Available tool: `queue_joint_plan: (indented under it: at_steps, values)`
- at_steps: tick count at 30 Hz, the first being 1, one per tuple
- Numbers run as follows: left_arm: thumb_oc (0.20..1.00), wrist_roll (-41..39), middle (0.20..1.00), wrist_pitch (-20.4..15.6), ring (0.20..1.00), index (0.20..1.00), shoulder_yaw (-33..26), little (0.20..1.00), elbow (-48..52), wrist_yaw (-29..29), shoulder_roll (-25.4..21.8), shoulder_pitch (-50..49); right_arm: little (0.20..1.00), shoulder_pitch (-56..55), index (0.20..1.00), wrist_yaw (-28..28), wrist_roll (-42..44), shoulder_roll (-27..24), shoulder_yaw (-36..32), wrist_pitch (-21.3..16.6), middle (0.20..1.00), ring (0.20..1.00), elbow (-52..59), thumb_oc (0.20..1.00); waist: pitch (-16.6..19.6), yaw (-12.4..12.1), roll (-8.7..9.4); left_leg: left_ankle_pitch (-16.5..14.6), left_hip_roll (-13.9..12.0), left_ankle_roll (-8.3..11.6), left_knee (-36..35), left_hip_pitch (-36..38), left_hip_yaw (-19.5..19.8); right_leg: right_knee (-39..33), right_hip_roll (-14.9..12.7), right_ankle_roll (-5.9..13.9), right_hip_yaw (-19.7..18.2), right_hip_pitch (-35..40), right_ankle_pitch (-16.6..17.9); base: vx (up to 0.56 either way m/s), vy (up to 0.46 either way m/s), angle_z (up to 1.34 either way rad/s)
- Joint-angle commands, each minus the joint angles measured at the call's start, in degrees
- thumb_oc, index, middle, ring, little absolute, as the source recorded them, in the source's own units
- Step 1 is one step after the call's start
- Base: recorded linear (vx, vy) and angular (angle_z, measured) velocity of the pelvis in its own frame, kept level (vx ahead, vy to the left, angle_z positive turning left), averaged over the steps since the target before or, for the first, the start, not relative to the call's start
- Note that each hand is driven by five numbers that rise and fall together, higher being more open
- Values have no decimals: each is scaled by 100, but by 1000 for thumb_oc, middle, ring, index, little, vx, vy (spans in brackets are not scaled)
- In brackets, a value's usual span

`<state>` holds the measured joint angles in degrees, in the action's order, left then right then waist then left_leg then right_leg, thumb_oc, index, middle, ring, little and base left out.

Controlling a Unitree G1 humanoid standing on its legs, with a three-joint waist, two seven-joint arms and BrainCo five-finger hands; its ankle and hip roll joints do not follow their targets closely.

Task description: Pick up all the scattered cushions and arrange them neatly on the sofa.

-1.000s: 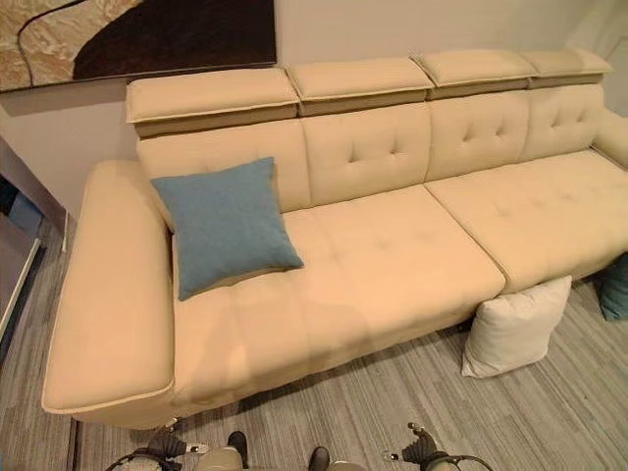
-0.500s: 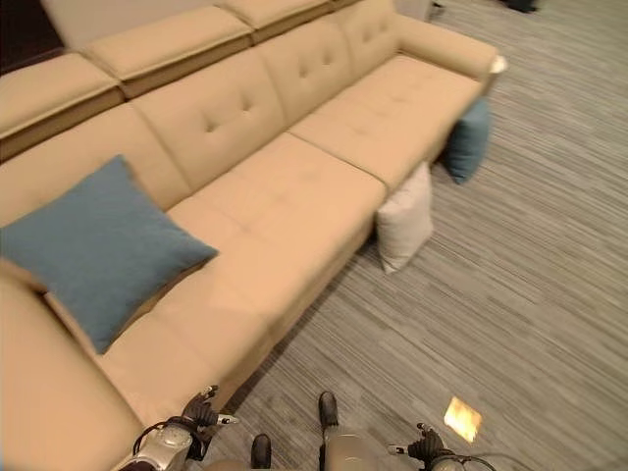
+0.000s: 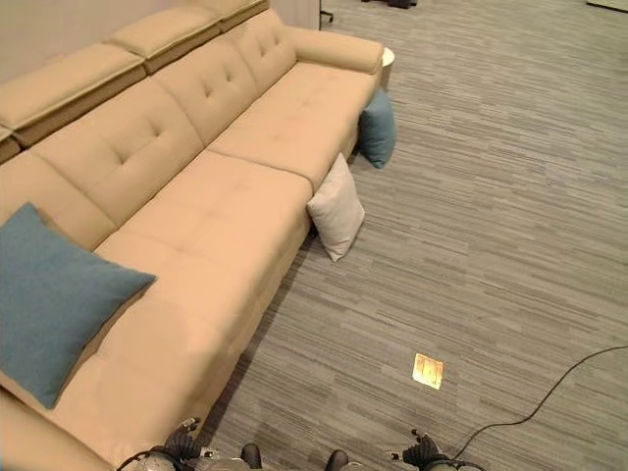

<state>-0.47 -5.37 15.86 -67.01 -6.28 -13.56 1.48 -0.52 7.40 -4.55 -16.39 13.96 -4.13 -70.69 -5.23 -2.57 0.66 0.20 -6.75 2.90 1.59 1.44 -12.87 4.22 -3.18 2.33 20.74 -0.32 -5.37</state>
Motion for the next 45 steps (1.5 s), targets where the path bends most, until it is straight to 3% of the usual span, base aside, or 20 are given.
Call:
queue_joint_plan:
  at_steps: [1,5,7,11,16,17,18,19,21,24,28,29,31,34,35,36,37,39,41,45]
  values:
    - [1000,200,1000,-90,1000,1000,-25,1000,15,38,64,375,1000,277,1000,66,295,-112,140,-102,1000,1000,-45,1000,-319,142,309,-333,445,60,620,-64,240,-362,-33,436,-270,173,406,58,-177,-6]
    - [1000,123,1000,-72,1000,1000,79,1000,18,27,114,435,1000,297,1000,80,381,-151,143,-97,1000,1000,-31,1000,-469,86,343,-152,486,134,1142,-376,549,-389,29,325,-426,331,346,74,-102,-18]
    - [1000,58,1000,-82,1000,1000,152,1000,49,1,145,444,1000,300,1000,123,423,-180,136,-129,1000,1000,-7,1000,-505,30,368,-109,653,52,869,-856,682,-486,83,329,-542,454,290,194,-102,-12]
    - [1000,5,1000,-78,1000,1000,156,1000,5,-33,160,472,1000,351,1000,155,470,-174,174,-140,1000,1000,-46,1000,-558,-206,363,426,846,117,532,-1382,975,-526,348,295,-884,766,53,294,-56,-21]
    - [1000,-90,1000,-72,1000,1000,-27,1000,-29,-55,160,336,1000,388,1000,116,364,-47,178,-120,1000,1000,-84,1000,-341,-428,422,48,938,-137,586,-1004,995,120,164,443,-1008,838,-156,397,79,-95]
    - [1000,-113,1000,-70,1000,1000,-31,1000,-20,-55,151,324,1000,416,1000,113,332,-32,192,-122,1000,1000,-70,1000,-322,-477,421,-23,945,-222,577,-901,938,594,63,562,-969,683,-1,311,101,-131]
    - [1000,-130,1000,-63,1000,1000,8,1000,39,-66,93,371,1000,507,1000,94,287,-14,245,-120,1000,1000,17,1000,-374,-440,393,-132,906,-343,450,-578,860,1485,-104,841,-882,222,465,398,130,-109]
    - [1000,-141,1000,-64,1000,1000,29,1000,83,-62,64,401,1000,541,1000,86,273,-19,267,-125,1000,1000,59,1000,-417,-390,366,-177,894,-394,398,-436,850,1866,-180,953,-819,28,692,386,111,-80]
    - [1000,-148,1000,-65,1000,1000,84,1000,176,-79,17,467,1000,585,1000,97,242,-18,285,-115,1000,1000,124,1000,-455,-303,272,-292,824,-446,298,-184,850,2313,-376,923,-545,-278,770,294,68,-5]
    - [1000,-228,1000,-88,1000,1000,68,1000,303,-137,-38,537,1000,597,1000,116,206,-43,321,-119,1000,1000,218,1000,-444,-230,203,-474,767,-391,109,188,829,1783,-755,711,113,-537,587,334,-31,9]
    - [1000,-233,1000,-127,1000,1000,35,1000,351,-127,-30,563,1000,625,1000,141,281,-75,279,-153,1000,1000,302,1000,-453,-136,245,-662,797,-256,48,472,917,532,-755,708,228,-716,823,298,-130,6]
    - [1000,-201,1000,-149,1000,1000,6,1000,300,-113,-4,565,1000,699,1000,136,276,-72,338,-147,1000,1000,317,1000,-446,-41,239,-758,749,-172,-57,729,1021,-260,-611,785,-91,-853,1055,475,-232,6]
    - [1000,-204,1000,-157,1000,1000,-22,1000,227,-119,28,537,1000,711,1000,112,236,-61,365,-113,1000,1000,284,1000,-384,50,214,-762,709,-114,-34,880,1166,-259,-586,844,-392,-966,1163,422,-197,23]
    - [1000,-192,1000,-160,1000,1000,-19,1000,80,-117,106,460,1000,644,1000,76,224,-42,387,-112,1000,1000,253,1000,-250,113,225,-779,671,-43,150,992,1240,-206,-504,743,-518,-851,1189,249,-130,33]
    - [1000,-162,1000,-165,1000,1000,14,1000,58,-106,141,449,1000,624,1000,69,233,-44,377,-110,1000,1000,217,1000,-192,132,203,-666,630,35,337,1006,1268,-215,-440,683,-503,-786,1162,418,-341,6]
    - [1000,-166,1000,-147,1000,1000,80,1000,41,-77,208,404,1000,544,1000,95,380,-53,290,-116,1000,1000,182,1000,-184,129,182,-75,498,296,1424,680,1321,-333,-281,483,-449,-466,1028,346,-386,-3]
    - [1000,-183,1000,-134,1000,1000,132,1000,91,-52,213,418,1000,515,1000,138,490,-66,258,-156,1000,1000,195,1000,-278,94,244,224,449,388,2140,267,1289,-390,-271,396,-429,-282,962,261,-414,3]
    - [1000,-183,1000,-120,1000,1000,214,1000,72,-55,235,500,1000,525,1000,188,636,-85,254,-183,1000,1000,209,1000,-470,-5,408,352,400,337,2867,-263,1182,-482,-269,220,-425,-19,803,116,-260,32]
    - [1000,-203,1000,-77,1000,1000,196,1000,10,-79,234,541,1000,526,1000,184,694,-73,236,-164,1000,1000,180,1000,-519,-46,468,300,340,284,2898,-470,1044,-464,-243,144,-371,86,681,154,-189,0]
    - [1000,-207,1000,-84,1000,1000,207,1000,3,-83,248,503,1000,489,1000,169,797,-70,227,-191,1000,1000,186,1000,-520,-182,438,-102,717,81,1935,-1036,853,-613,-88,221,-345,481,432,305,-130,15]
